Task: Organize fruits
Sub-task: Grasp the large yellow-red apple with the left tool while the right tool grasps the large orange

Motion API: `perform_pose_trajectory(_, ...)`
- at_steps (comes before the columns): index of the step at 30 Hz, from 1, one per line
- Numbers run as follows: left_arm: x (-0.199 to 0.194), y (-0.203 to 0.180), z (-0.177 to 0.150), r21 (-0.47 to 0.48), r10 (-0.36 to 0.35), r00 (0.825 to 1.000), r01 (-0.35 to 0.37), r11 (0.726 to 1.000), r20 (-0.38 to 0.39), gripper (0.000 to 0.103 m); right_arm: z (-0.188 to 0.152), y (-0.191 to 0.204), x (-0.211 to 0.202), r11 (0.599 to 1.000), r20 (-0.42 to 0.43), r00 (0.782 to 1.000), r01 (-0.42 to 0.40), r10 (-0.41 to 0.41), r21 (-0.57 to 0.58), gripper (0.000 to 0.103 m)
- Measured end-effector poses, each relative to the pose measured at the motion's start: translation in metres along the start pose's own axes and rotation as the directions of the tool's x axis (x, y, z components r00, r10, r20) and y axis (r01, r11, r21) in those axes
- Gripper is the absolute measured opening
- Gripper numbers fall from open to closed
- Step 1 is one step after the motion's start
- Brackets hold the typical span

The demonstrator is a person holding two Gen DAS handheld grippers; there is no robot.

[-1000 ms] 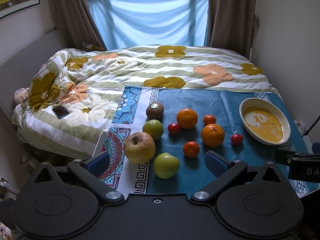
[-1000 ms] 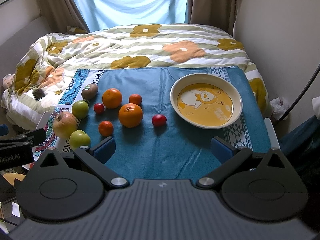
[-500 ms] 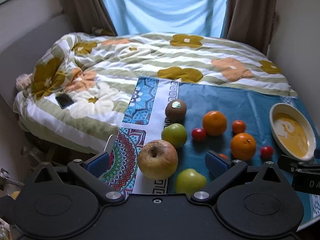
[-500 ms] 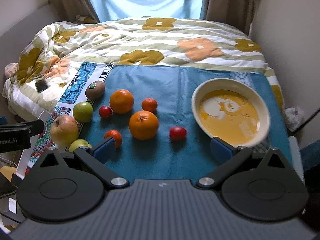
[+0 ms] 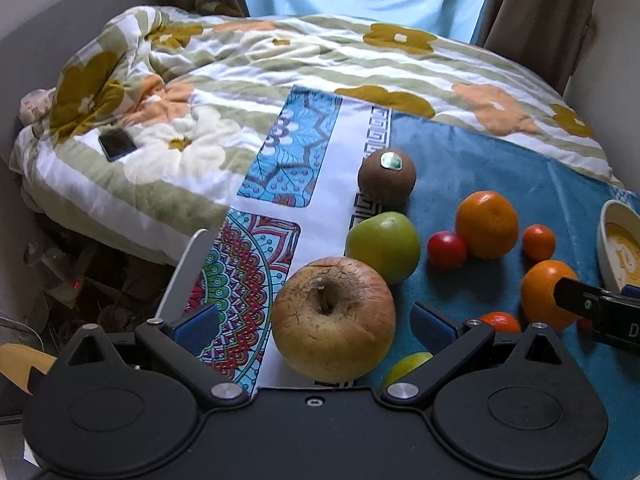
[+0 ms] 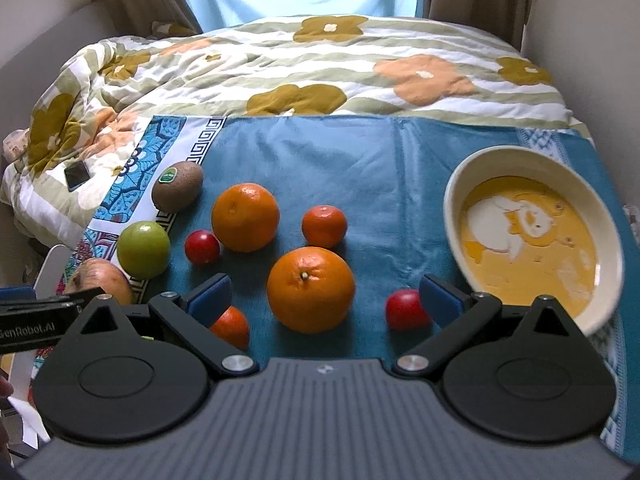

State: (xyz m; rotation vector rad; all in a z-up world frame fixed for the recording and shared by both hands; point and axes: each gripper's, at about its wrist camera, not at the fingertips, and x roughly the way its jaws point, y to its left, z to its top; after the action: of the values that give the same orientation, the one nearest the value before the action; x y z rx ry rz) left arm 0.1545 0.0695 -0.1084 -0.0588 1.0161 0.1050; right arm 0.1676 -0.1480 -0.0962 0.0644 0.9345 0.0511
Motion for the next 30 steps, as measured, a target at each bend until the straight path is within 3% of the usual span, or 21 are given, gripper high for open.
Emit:
perform_pose_trajectory(10, 0.031, -0.001, 0.000, -0.018, -0.022, 0.999, 0.021, 1.000, -0.046, 0.091, -0.002, 0.009, 0.035, 1.000, -0.033, 0.999, -0.019, 0.018, -0.020, 0.103)
perform_pose_trajectory(14, 0.034, 0.000, -0.001, -0.030, -0.073, 0.996, 0.072, 0.997, -0.045, 0.078, -0.002, 0.011, 0.042, 1.000, -0.044, 0.999, -0.019, 0.018, -0.020, 0.102)
perform_pose_trajectory(22, 0.031, 0.002, -0.005, -0.018, -0.076, 0.997, 0.076, 0.997, -0.028, 0.077, -0.004, 0.012, 0.050, 1.000, -0.058, 0.998, 0.002, -0.002, -0.005, 0.099)
perform_pose_trajectory(28, 0.029, 0.007, -0.007, 0.002, -0.065, 0.998, 0.065, 0.998, -0.017, 0.077, -0.006, 0.009, 0.054, 1.000, -0.071, 0.997, 0.014, -0.012, 0.025, 0.088)
perform_pose_trajectory(30, 0.028, 0.009, -0.008, 0.008, -0.062, 0.998, 0.062, 0.998, -0.013, 0.077, -0.007, 0.008, 0.056, 0.999, -0.076, 0.997, 0.013, -0.011, 0.031, 0.078)
